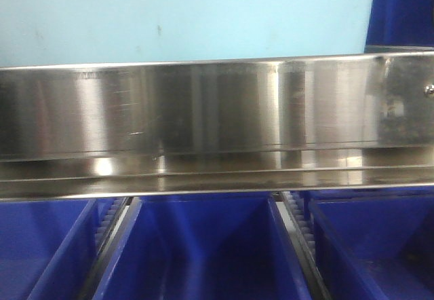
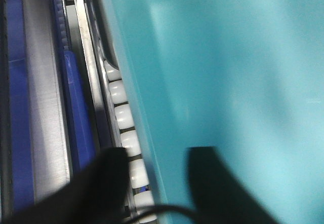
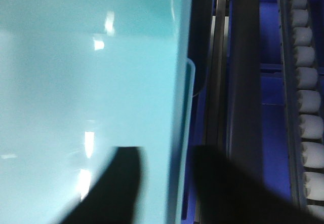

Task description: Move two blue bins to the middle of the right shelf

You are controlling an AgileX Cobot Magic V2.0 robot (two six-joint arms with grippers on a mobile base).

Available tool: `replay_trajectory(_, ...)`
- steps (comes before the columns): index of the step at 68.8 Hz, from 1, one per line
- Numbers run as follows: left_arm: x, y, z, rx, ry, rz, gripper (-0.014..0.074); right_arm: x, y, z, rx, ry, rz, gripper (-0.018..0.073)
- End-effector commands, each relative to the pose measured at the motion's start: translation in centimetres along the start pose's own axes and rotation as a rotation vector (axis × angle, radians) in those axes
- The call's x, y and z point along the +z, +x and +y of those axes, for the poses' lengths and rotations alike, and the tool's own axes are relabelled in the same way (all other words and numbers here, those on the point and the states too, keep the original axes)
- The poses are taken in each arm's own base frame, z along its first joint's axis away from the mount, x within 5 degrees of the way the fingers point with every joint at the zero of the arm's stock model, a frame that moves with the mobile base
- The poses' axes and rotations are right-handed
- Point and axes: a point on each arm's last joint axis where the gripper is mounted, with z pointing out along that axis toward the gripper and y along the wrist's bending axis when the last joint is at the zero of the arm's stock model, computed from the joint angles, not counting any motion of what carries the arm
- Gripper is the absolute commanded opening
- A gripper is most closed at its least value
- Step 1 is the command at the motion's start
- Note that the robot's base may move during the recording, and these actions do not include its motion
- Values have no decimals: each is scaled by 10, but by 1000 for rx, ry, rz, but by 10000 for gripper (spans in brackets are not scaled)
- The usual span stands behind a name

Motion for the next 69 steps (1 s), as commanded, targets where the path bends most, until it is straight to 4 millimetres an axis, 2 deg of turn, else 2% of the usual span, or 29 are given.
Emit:
replay_trajectory(1,-6,-1,0,9,-2,-22,409,-10,-2,-3,-8,7,-44,466)
replay_trajectory(5,-6,-1,0,9,-2,-24,489,-14,-2,-3,-8,5,-52,578)
replay_trajectory(11,-12,0,0,10,-1,-36,552,-21,-1,-4,-8,3,-66,561)
replay_trajectory(25,-31,4,1,18,-18,-83,541,-38,1,-5,-4,-11,-97,537)
replay_trajectory(32,-38,8,2,18,-24,-94,525,-37,6,-4,0,-28,-77,537)
replay_trajectory(36,-40,13,2,15,-23,-87,524,-30,12,-5,-1,-19,-45,537)
replay_trajectory(47,-20,29,0,-9,17,-16,524,1,32,-9,-8,13,78,537)
replay_trajectory(58,15,47,-1,-37,45,45,524,26,54,-8,-11,15,193,537)
replay_trajectory(69,46,65,0,-65,61,63,524,43,64,-7,-17,7,190,537)
